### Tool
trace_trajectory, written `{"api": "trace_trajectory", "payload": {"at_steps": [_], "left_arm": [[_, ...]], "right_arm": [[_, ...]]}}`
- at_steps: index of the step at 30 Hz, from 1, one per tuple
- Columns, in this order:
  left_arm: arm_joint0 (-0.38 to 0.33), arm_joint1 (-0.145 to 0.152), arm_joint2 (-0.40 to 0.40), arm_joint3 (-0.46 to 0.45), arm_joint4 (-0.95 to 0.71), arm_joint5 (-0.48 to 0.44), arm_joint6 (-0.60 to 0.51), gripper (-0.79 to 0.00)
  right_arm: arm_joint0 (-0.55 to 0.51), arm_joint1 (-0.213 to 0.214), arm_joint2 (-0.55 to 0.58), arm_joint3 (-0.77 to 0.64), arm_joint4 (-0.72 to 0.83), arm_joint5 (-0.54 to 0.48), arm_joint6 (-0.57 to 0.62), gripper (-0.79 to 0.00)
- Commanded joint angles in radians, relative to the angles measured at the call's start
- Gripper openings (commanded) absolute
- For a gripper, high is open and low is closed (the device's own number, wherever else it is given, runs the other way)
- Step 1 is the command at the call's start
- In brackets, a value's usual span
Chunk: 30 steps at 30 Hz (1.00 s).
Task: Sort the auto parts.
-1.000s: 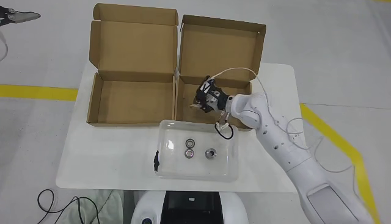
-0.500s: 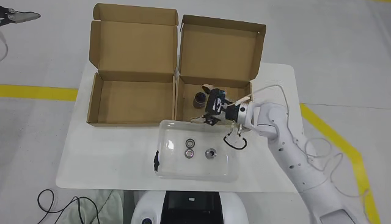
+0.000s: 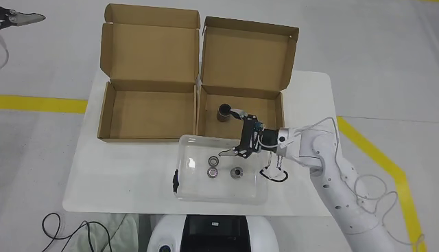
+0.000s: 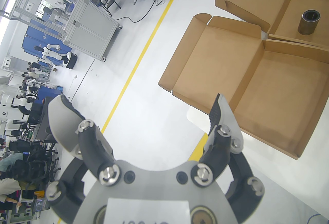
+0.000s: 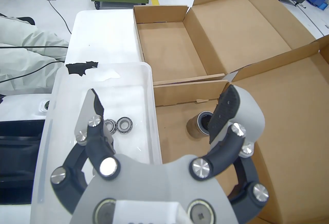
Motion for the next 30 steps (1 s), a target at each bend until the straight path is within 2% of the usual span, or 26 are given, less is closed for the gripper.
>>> {"api": "trace_trajectory", "payload": {"at_steps": [1,13,23,26,30], "left_arm": [[0.0,0.0,0.0,0.0,0.0,0.0,0.0,0.0],[0.0,0.0,0.0,0.0,0.0,0.0,0.0,0.0],[0.0,0.0,0.0,0.0,0.0,0.0,0.0,0.0],[0.0,0.0,0.0,0.0,0.0,0.0,0.0,0.0],[0.0,0.0,0.0,0.0,0.0,0.0,0.0,0.0]], "right_arm": [[0.0,0.0,0.0,0.0,0.0,0.0,0.0,0.0],[-0.007,0.001,0.002,-0.002,-0.009,0.021,0.007,0.0],[-0.122,0.031,0.056,-0.128,-0.05,0.0,0.067,-0.006],[-0.162,0.042,0.075,-0.165,-0.065,-0.022,0.078,-0.083],[-0.207,0.053,0.085,-0.197,-0.098,-0.033,0.091,-0.049]]}}
